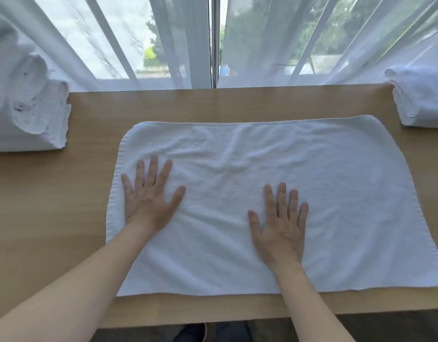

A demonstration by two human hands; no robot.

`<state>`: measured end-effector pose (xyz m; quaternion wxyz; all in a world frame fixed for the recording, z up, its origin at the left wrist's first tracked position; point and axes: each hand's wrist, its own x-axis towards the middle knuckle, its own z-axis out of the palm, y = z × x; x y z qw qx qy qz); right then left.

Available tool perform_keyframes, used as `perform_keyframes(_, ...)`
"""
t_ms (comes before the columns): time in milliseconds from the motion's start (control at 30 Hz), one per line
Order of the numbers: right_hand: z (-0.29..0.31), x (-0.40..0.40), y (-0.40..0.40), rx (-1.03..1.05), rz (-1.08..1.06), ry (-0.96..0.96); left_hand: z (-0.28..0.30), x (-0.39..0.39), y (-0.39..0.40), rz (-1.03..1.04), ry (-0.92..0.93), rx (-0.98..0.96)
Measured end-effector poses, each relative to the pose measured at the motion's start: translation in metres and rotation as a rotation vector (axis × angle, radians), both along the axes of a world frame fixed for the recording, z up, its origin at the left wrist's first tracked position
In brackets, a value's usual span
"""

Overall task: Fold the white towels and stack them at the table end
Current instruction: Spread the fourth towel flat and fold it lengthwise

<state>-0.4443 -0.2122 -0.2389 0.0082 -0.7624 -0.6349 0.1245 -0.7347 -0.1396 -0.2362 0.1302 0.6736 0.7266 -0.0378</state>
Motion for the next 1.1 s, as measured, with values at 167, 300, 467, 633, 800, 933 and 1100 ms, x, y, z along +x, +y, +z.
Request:
perform_keyframes(167,0.005,-0.042,-0.004,-0.038,-0.019,0.051,0.007,-0.036,0.000,-0.005,-0.006,0.017)
perform_keyframes(300,0.022,-0.030,0.017,0.047,-0.097,0.223,0.020,-0.015,-0.001,-0.092,-0.083,0.070)
perform_keyframes(467,0.031,0.033,0.062,0.077,-0.134,0.192,0.024,0.124,0.003,-0.383,-0.282,0.155)
perform_keyframes(633,0.028,0.089,0.091,0.069,-0.136,0.125,0.018,0.233,0.028,-0.424,-0.281,0.117)
perform_keyframes(800,0.015,0.119,0.121,0.067,-0.005,0.108,0.005,0.262,0.062,-0.428,-0.158,0.070)
perform_keyframes(933,0.006,0.166,0.150,0.014,-0.018,0.032,-0.004,0.264,0.069,-0.421,-0.123,0.113)
perform_keyframes(1100,0.016,0.189,0.169,0.058,-0.170,0.010,-0.004,0.265,0.069,-0.418,-0.093,0.118)
